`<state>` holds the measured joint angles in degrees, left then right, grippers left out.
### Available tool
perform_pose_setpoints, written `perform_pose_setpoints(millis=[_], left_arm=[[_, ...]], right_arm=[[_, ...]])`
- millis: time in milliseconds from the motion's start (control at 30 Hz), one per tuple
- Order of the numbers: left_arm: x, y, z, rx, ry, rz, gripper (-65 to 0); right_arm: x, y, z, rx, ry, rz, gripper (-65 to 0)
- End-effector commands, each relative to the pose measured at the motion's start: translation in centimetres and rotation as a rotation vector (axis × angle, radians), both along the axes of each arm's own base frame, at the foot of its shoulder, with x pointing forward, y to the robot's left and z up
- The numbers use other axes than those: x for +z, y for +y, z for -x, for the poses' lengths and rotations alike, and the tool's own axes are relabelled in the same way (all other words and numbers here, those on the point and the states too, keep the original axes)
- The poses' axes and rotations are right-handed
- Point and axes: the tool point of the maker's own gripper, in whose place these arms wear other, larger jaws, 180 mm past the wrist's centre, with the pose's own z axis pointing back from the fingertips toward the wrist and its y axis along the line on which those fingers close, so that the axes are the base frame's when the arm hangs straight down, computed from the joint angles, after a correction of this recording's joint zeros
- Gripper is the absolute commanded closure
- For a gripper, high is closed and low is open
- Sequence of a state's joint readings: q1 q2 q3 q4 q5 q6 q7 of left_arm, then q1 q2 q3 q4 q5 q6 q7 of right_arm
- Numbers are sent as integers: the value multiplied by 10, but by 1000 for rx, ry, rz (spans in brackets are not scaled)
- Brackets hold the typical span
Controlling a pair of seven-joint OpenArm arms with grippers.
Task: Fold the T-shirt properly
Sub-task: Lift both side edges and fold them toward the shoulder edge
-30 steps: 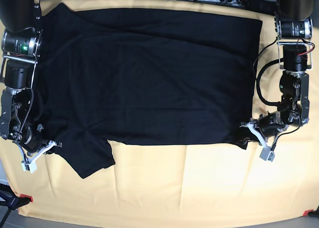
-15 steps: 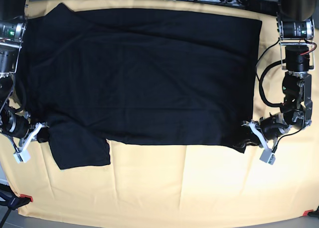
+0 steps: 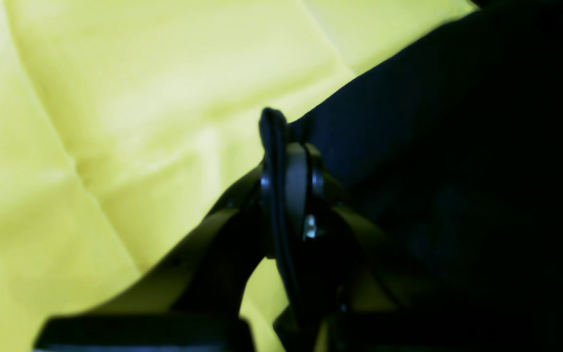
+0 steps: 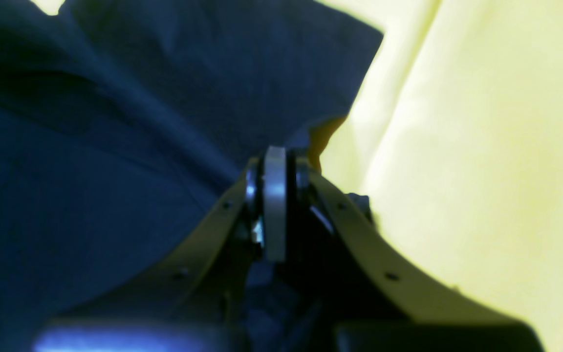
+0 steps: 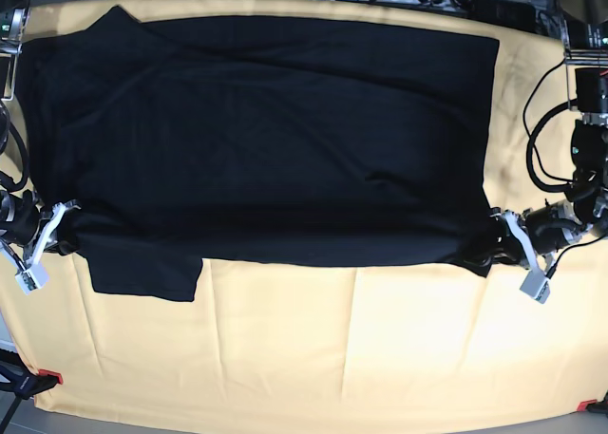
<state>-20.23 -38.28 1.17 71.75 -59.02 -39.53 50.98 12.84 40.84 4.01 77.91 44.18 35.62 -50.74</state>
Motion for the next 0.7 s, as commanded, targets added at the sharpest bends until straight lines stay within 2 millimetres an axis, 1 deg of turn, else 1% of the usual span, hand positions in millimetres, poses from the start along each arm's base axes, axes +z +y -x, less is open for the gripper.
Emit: perform_pose_setpoints(millis=[0, 167, 333, 433, 500, 567, 667], left_arm=[[19, 2, -3, -11, -50, 9, 0], [10, 5, 21, -51, -25, -48, 0], [11, -4, 45, -124, 9, -63, 0], [13, -8, 60, -173, 30, -88, 0], [13, -8, 69, -194, 40, -103, 0], [12, -6, 77, -210, 51, -123, 0], [10, -8, 90, -235, 74, -125, 0]], right_arm=[[18, -10, -6, -6, -38, 19, 0], [22, -23, -1, -14, -13, 50, 0], [20, -16, 12, 19, 66, -1, 0], [11, -11, 24, 45, 118, -27, 0], [0, -10, 34, 47, 156, -35, 0], [-8, -11, 42, 46, 180, -31, 0], [-11, -18, 50, 40, 203, -15, 0]])
